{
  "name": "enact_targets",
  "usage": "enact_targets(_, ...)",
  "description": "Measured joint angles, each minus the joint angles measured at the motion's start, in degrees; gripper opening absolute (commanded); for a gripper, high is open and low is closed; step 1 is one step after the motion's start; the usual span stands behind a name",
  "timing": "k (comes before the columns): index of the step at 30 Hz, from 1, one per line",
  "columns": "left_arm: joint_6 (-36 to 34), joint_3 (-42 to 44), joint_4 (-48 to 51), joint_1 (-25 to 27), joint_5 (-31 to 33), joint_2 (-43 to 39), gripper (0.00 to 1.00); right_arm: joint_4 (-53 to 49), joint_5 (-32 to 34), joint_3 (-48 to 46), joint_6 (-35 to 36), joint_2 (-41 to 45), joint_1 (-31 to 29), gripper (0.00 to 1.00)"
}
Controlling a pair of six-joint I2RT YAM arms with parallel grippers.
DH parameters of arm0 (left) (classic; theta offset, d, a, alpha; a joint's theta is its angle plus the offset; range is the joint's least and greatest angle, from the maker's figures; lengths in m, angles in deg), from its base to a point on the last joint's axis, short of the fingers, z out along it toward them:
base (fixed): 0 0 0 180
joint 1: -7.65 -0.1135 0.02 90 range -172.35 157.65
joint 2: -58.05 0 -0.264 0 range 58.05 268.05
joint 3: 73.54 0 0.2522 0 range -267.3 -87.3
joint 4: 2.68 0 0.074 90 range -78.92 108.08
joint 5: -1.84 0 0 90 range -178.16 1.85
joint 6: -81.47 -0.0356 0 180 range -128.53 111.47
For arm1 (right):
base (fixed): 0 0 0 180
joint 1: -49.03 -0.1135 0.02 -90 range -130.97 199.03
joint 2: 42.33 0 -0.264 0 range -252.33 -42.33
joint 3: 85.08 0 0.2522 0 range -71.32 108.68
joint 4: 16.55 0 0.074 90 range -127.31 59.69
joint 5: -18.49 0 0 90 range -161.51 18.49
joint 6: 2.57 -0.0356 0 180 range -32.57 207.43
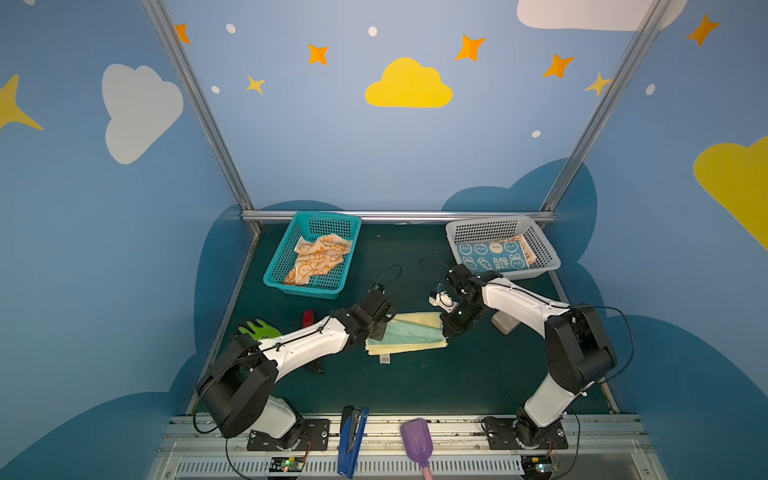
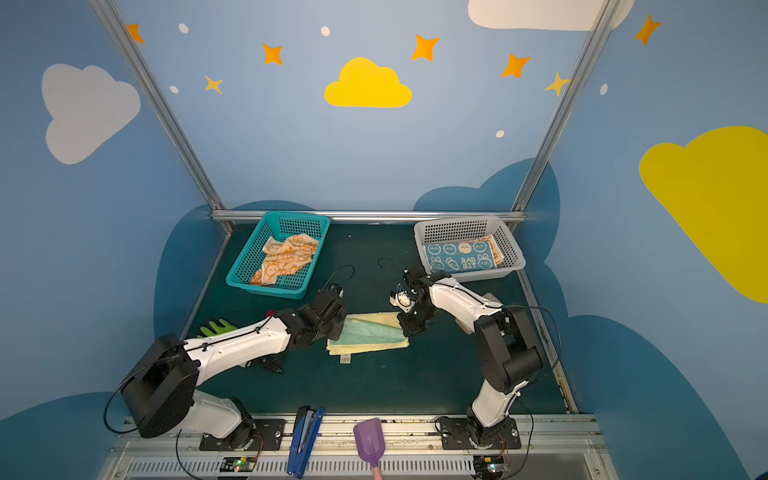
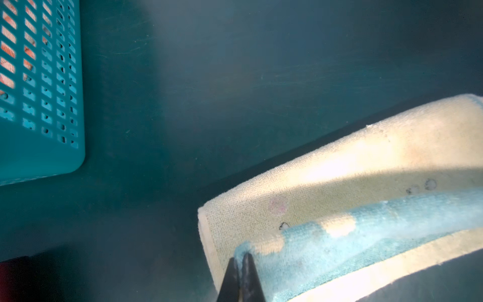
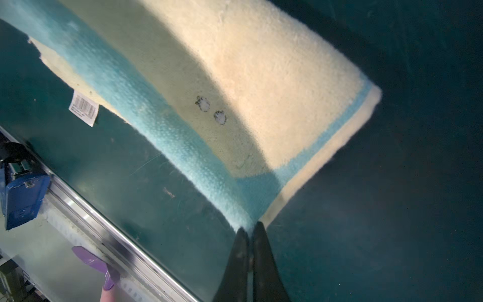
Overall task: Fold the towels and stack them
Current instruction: 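Roll the far edge toward the robot with both grippers, folding the towel again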
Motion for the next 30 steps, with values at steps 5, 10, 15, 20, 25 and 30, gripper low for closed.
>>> enact_targets(5, 1.11, 1.84, -0.7, 0.94, 0.39, 0.07, 0.13, -0.79, -0.02, -0.02, -0.98, -0.02, -0.48, 0.0)
enact_targets(10, 2.25, 4.76, -2.03, 1.97, 0.94, 0.39, 0.29, -1.95, -0.04, 0.0, -1.22, -0.46, -1.53, 0.12)
enact_targets(15, 3.08, 7.8, -3.19, 3.23, 1.64, -0.28, 0.51, -3.3, -0.02, 0.0, -1.97, -0.94, -2.62, 0.22)
enact_targets(20, 3.76, 11.13, -3.54, 4.94, 2.32, -5.66, 0.63, -4.0, 0.07, 0.0, -3.67, -0.76, -3.06, 0.26)
enact_targets(25, 4.04, 14.01, -4.57, 6.34, 3.56, -13.29, 0.69, -3.91, 2.34, -0.11, -7.1, 2.05, -3.15, 0.34)
enact_targets(30, 4.87, 16.37, -4.98, 6.45, 6.16, -19.96, 0.72, -1.14, 4.96, -1.18, -13.2, 6.29, -2.38, 0.91)
